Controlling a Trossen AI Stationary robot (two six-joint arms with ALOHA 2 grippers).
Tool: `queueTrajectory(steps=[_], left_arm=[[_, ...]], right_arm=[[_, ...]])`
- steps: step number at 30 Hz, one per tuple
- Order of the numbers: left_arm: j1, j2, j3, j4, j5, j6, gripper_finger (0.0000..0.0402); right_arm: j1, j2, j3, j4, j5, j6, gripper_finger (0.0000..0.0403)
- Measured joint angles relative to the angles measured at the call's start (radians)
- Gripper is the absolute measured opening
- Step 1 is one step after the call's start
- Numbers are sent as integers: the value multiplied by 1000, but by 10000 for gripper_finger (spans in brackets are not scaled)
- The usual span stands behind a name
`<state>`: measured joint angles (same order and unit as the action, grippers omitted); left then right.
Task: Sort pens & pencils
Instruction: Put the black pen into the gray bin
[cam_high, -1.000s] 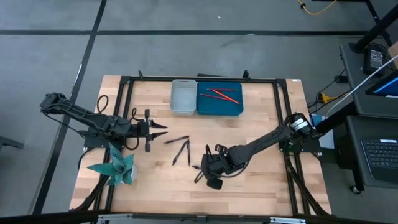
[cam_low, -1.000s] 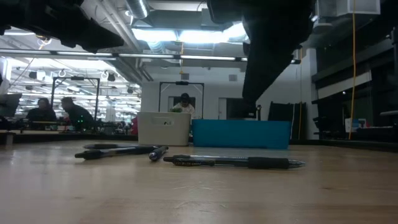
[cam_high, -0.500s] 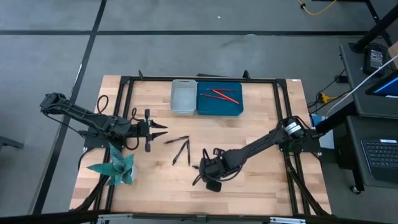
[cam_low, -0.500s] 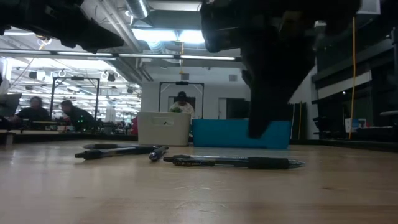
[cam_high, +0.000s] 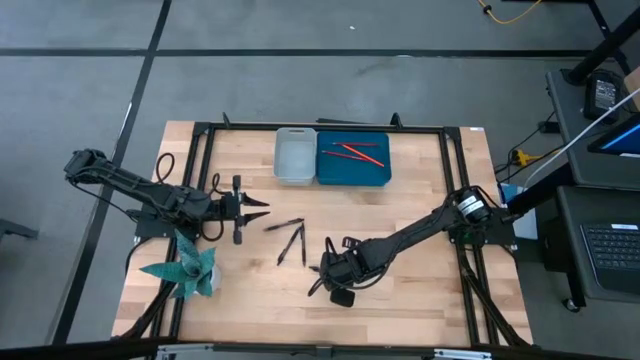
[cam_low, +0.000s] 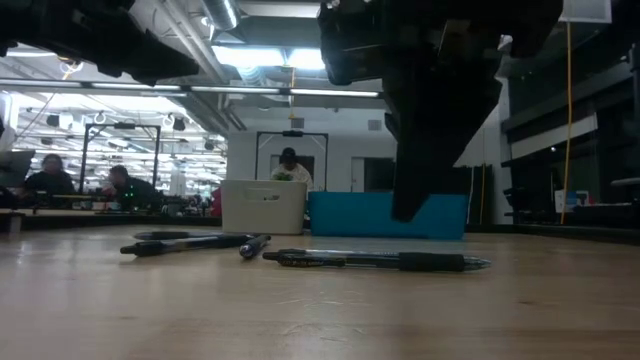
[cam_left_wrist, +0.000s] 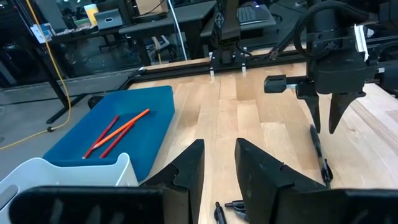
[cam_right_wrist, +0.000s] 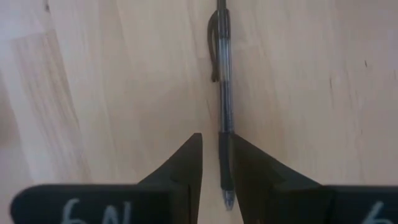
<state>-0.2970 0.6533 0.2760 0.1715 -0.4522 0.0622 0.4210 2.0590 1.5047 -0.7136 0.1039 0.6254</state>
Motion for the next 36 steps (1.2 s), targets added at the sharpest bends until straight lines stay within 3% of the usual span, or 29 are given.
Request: queueTrajectory(steps=[30,36], left_arm=[[0,0,0,-13,0,0,85],[0,0,0,-14,0,-1,85]], right_arm=[[-7,109,-1,-15,-39,-6,81],[-12,109,-2,-15,-50,-5,37]])
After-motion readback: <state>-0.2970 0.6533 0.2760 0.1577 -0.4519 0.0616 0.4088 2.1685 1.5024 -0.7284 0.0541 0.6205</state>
